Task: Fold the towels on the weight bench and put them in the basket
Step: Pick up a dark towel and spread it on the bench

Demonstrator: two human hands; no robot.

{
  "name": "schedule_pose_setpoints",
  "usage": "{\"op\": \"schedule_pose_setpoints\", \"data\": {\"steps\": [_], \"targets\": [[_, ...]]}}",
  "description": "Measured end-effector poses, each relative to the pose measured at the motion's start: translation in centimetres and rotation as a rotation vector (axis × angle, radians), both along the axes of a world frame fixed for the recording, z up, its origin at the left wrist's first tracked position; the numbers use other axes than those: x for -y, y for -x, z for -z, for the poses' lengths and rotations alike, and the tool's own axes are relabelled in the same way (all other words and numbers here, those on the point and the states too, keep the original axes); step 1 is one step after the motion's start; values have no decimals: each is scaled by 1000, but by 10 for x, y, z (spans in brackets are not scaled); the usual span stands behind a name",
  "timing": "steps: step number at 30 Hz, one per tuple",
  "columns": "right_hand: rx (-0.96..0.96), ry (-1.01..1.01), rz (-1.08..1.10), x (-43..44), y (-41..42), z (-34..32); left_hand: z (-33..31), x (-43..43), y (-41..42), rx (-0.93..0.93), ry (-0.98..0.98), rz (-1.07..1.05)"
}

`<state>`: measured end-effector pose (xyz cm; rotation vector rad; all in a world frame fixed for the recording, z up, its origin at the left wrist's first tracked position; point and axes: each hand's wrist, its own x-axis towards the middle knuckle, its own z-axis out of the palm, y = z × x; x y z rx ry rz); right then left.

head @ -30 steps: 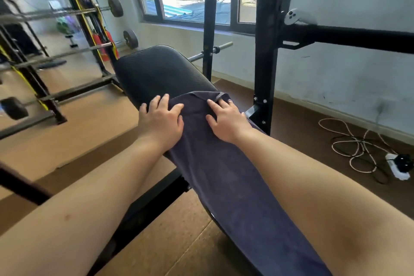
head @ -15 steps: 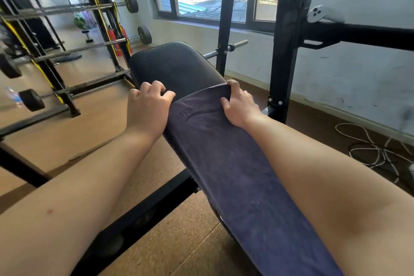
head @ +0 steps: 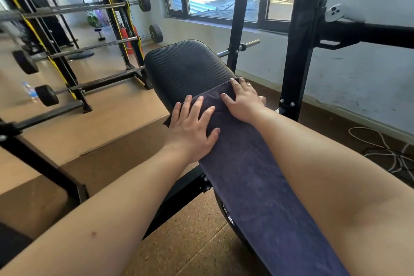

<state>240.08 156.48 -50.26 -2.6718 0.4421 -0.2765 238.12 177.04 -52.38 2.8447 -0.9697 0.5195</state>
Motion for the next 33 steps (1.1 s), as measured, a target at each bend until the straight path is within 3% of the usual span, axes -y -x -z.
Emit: {"op": "schedule_pose_setpoints", "data": {"steps": [5,9,19,33], "targets": [[-63,-190,116,12,12,4,-2,1,2,-64,-8,9],[25,-139,111,17,42,6,-10,5,9,-19,26,34],[24,-108,140,50,160,8,-28,70,88,-164,88,116],[-330,-264,320,131,335,103,52,123,226,-329,-90,343]]}}
